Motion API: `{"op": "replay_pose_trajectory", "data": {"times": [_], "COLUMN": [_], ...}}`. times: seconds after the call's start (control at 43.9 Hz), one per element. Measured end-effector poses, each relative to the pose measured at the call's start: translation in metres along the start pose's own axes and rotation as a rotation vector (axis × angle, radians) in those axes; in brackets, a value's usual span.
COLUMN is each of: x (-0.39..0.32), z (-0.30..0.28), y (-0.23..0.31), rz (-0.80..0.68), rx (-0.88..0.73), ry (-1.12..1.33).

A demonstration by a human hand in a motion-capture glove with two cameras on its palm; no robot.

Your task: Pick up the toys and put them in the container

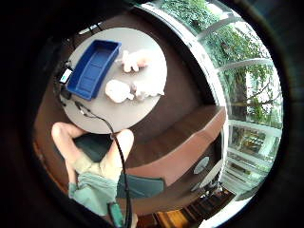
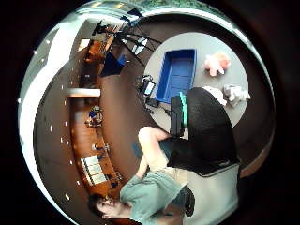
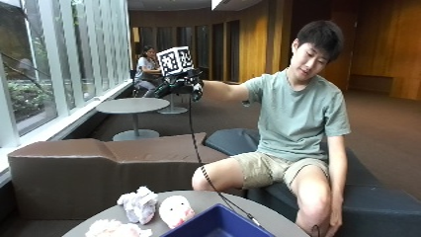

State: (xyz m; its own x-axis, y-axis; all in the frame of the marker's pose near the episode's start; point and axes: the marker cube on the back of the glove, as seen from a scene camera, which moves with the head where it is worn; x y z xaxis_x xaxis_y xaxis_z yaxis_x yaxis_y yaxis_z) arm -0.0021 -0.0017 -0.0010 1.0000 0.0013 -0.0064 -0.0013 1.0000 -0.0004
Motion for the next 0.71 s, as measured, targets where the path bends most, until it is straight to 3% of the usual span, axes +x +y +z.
{"op": "replay_pose_trajectory", "data": {"times": [0.706], "x": [-0.042], "z": [-0.014], "y": [-0.025], "rz": [0.026], "rx": [-0.052], "ry": [0.182]}}
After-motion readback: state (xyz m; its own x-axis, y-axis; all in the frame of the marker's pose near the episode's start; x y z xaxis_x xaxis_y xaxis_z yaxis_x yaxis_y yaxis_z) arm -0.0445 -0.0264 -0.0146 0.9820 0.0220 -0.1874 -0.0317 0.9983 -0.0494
